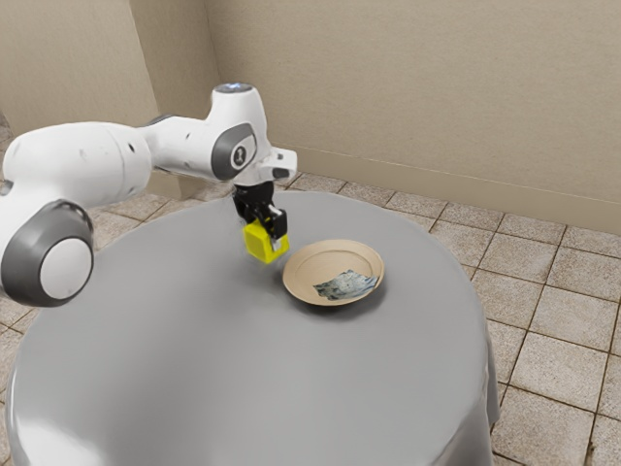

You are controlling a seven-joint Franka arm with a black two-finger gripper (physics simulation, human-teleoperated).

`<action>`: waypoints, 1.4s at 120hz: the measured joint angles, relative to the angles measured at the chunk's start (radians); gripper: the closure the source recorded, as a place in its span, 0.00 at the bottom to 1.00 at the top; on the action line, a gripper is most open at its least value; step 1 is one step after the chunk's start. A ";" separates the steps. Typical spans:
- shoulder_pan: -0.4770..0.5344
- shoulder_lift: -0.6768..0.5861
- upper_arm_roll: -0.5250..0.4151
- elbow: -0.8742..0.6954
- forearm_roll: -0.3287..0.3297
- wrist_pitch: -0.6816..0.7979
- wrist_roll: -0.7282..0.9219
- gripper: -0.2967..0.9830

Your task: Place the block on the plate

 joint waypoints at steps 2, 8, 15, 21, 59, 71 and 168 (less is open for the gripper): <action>-0.007 -0.009 0.000 -0.003 0.000 -0.002 0.000 0.46; -0.025 -0.029 0.000 -0.008 0.000 -0.010 0.000 0.46; -0.045 -0.044 0.000 -0.010 -0.002 -0.019 0.000 0.46; -0.062 -0.049 0.000 -0.010 -0.006 -0.025 0.000 0.46; -0.122 -0.021 -0.013 0.024 -0.067 -0.036 0.000 0.46; -0.123 0.012 -0.018 0.030 -0.074 -0.022 -0.001 0.46; -0.048 -0.234 0.010 -0.104 -0.036 -0.171 0.001 0.24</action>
